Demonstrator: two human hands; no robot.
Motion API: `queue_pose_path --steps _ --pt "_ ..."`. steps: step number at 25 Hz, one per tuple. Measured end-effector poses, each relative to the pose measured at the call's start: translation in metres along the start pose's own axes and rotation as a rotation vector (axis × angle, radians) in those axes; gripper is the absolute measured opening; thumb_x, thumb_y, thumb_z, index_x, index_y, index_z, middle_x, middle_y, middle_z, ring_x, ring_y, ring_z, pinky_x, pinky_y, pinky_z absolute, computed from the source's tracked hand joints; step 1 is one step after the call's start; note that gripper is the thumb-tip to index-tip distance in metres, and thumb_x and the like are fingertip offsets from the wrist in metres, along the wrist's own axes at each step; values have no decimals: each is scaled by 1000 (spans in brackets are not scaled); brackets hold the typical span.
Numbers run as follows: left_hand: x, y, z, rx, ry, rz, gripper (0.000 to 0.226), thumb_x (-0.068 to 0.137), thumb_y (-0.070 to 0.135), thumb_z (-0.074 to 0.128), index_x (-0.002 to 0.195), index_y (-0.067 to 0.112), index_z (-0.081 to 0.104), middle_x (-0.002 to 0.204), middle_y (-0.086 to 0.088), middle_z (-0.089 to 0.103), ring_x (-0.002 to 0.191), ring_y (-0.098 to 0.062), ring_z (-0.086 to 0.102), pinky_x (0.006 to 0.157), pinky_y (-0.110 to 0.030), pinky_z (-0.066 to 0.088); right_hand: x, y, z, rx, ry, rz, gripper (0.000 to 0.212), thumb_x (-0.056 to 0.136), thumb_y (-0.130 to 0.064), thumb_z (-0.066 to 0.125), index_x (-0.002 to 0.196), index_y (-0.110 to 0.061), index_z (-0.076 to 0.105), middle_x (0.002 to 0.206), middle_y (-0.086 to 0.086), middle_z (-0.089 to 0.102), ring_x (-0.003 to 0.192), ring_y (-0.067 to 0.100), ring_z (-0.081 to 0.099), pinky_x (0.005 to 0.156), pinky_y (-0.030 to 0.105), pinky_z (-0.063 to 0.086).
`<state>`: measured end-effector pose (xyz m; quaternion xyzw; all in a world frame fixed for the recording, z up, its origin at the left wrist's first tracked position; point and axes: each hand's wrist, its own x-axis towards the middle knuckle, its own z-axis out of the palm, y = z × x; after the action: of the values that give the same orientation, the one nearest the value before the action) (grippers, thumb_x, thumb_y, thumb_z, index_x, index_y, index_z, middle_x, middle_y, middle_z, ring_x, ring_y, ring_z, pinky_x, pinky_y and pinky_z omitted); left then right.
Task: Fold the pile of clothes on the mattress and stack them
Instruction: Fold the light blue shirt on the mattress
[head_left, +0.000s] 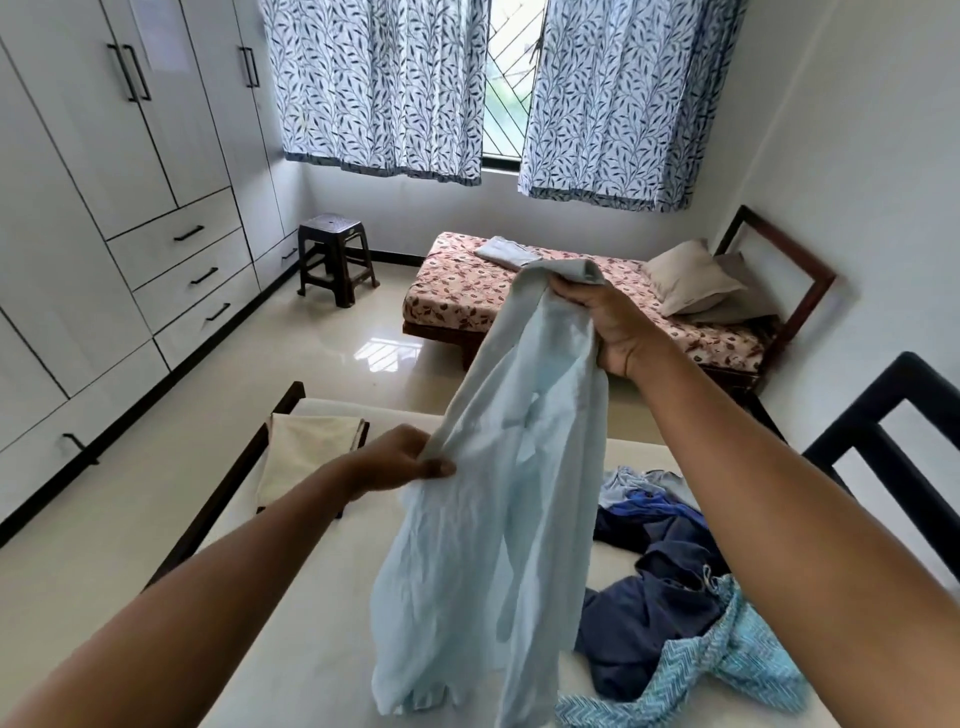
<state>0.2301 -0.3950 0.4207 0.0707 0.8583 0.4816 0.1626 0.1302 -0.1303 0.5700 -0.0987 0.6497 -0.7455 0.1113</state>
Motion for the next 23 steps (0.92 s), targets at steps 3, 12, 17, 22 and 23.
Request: queue_pose_path --steps 3,12,17,22,23 --pt "-12 15 -26 -173 -63 -27 64 64 67 87 95 12 81 99 -1 80 93 -22 74 76 -25 56 6 6 -44 -24 109 1 10 93 -17 73 101 -13 75 96 8 78 85 22 73 99 41 56" --pt "-9 48 -77 -6 -153 -101 70 72 60 84 97 -5 75 85 -12 71 66 -17 64 56 -23 51 24 40 -99 -290 389 131 48 74 -29 87 111 -3 71 97 13 76 73 19 75 68 35 65" --pt "-5 41 -68 -303 59 -55 58 90 43 70 112 -10 68 95 -21 66 70 -23 60 59 -29 54 13 86 -60 -749 503 111 40 96 -28 66 132 -11 61 121 7 67 112 29 65 96 36 51" --pt "-5 36 -28 -403 190 -73 37 100 36 62 112 4 74 98 -18 71 88 -28 64 73 -37 58 -43 148 21 -543 191 34 28 85 11 54 89 -5 76 77 9 75 67 20 71 66 32 61" --pt "-6 39 -20 -416 205 -59 35 100 37 62 107 5 75 94 -15 70 87 -27 63 72 -36 57 -58 156 37 -433 30 165 28 85 16 51 92 2 75 76 13 74 65 23 71 66 36 62"
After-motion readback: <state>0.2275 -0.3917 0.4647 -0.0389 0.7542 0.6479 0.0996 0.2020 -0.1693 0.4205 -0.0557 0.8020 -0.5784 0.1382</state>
